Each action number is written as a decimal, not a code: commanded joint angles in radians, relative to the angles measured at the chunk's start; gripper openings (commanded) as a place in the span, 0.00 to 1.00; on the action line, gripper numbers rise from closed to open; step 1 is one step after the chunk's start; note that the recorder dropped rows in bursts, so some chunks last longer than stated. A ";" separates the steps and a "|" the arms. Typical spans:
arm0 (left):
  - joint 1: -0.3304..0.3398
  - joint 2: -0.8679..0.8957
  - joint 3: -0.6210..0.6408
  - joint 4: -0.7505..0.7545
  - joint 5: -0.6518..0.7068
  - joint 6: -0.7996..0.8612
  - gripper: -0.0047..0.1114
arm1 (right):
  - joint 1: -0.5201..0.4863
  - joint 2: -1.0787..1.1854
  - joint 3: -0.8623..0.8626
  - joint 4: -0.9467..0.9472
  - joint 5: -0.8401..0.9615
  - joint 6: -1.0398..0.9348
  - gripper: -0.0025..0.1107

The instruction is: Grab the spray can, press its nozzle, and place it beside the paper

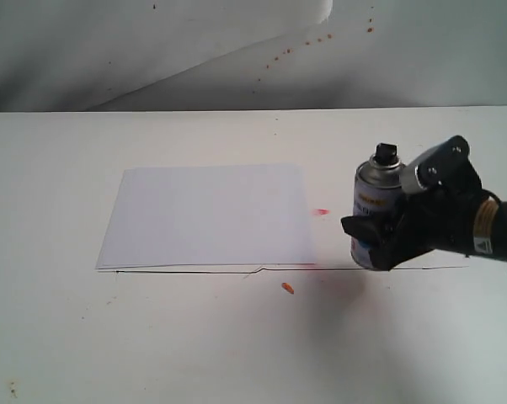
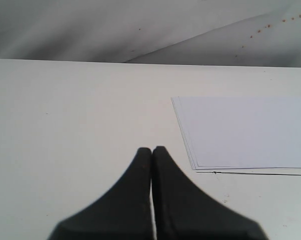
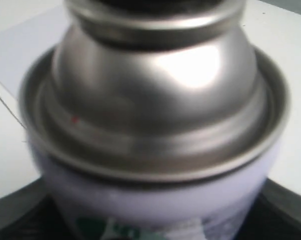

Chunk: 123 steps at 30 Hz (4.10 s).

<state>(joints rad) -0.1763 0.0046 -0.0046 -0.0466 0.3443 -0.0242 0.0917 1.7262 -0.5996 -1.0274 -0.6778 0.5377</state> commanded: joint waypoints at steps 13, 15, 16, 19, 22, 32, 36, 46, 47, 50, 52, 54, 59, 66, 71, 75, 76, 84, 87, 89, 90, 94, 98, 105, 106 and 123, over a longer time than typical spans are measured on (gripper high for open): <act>-0.002 -0.005 0.005 0.001 -0.007 -0.001 0.04 | 0.191 -0.016 -0.480 -0.717 0.265 0.831 0.02; -0.002 -0.005 0.005 0.001 -0.007 -0.001 0.04 | 0.199 0.007 -0.492 -0.717 0.281 0.831 0.02; -0.002 -0.005 0.005 0.001 -0.007 -0.001 0.04 | 0.199 0.013 -0.496 -0.717 0.285 0.823 0.02; -0.002 -0.005 0.005 0.001 -0.007 -0.001 0.04 | 0.209 0.039 -0.496 -0.717 0.312 0.737 0.02; -0.002 -0.005 0.005 0.001 -0.007 -0.001 0.04 | 0.221 0.039 -0.496 -0.717 0.314 0.578 0.02; -0.002 -0.005 0.005 0.001 -0.007 -0.001 0.04 | 0.221 0.039 -0.496 -0.717 0.349 0.584 0.02; -0.002 -0.005 0.005 0.001 -0.007 -0.001 0.04 | 0.221 0.039 -0.496 -0.717 0.349 0.592 0.02; -0.002 -0.005 0.005 0.001 -0.007 -0.001 0.04 | 0.232 0.119 -0.496 -0.620 0.402 0.115 0.02; -0.002 -0.005 0.005 0.001 -0.007 -0.001 0.04 | 0.237 0.128 -0.496 -0.591 0.426 0.069 0.02; -0.002 -0.005 0.005 0.001 -0.007 -0.001 0.04 | 0.239 0.138 -0.496 -0.536 0.477 0.015 0.02; -0.002 -0.005 0.005 0.001 -0.007 -0.001 0.04 | 0.241 0.139 -0.496 -0.511 0.502 0.015 0.02; -0.002 -0.005 0.005 0.001 -0.007 -0.001 0.04 | 0.249 0.139 -0.496 -0.492 0.550 0.015 0.02; -0.002 -0.005 0.005 0.001 -0.007 -0.001 0.04 | 0.279 0.139 -0.496 -0.446 0.652 0.000 0.02; -0.002 -0.005 0.005 0.001 -0.007 -0.001 0.04 | 0.358 0.139 -0.500 -0.367 0.833 -0.015 0.02; -0.002 -0.005 0.005 0.001 -0.007 -0.001 0.04 | 0.398 0.139 -0.542 -0.282 0.918 -0.017 0.02; -0.002 -0.005 0.005 0.001 -0.007 -0.001 0.04 | 0.400 0.139 -0.554 -0.217 0.891 -0.052 0.02; -0.002 -0.005 0.005 0.001 -0.007 -0.001 0.04 | 0.407 0.139 -0.554 -0.198 0.896 -0.089 0.02; -0.002 -0.005 0.005 0.001 -0.007 -0.001 0.04 | 0.419 0.143 -0.554 0.047 1.001 -0.328 0.02; -0.002 -0.005 0.005 0.001 -0.007 -0.001 0.04 | 0.427 0.143 -0.554 0.221 1.051 -0.510 0.02; -0.002 -0.005 0.005 0.001 -0.007 -0.001 0.04 | 0.433 0.143 -0.554 0.336 1.088 -0.668 0.02; -0.002 -0.005 0.005 0.001 -0.007 -0.001 0.04 | 0.434 0.143 -0.554 0.378 1.098 -0.729 0.02; -0.002 -0.005 0.005 0.001 -0.007 -0.001 0.04 | 0.434 0.143 -0.566 0.522 1.160 -0.925 0.02; -0.002 -0.005 0.005 0.001 -0.007 -0.001 0.04 | 0.434 0.143 -0.644 0.542 1.268 -0.946 0.02; -0.002 -0.005 0.005 0.001 -0.007 -0.001 0.04 | 0.434 0.171 -0.872 0.624 1.377 -1.027 0.02; -0.002 -0.005 0.005 0.001 -0.007 -0.001 0.04 | 0.434 0.181 -0.892 0.646 1.387 -1.052 0.02; -0.002 -0.005 0.005 0.001 -0.007 -0.001 0.04 | 0.437 0.414 -1.182 0.838 1.527 -1.136 0.02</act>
<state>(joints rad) -0.1763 0.0046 -0.0046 -0.0466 0.3443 -0.0242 0.5236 2.1258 -1.7299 -0.2174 0.8076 -0.5986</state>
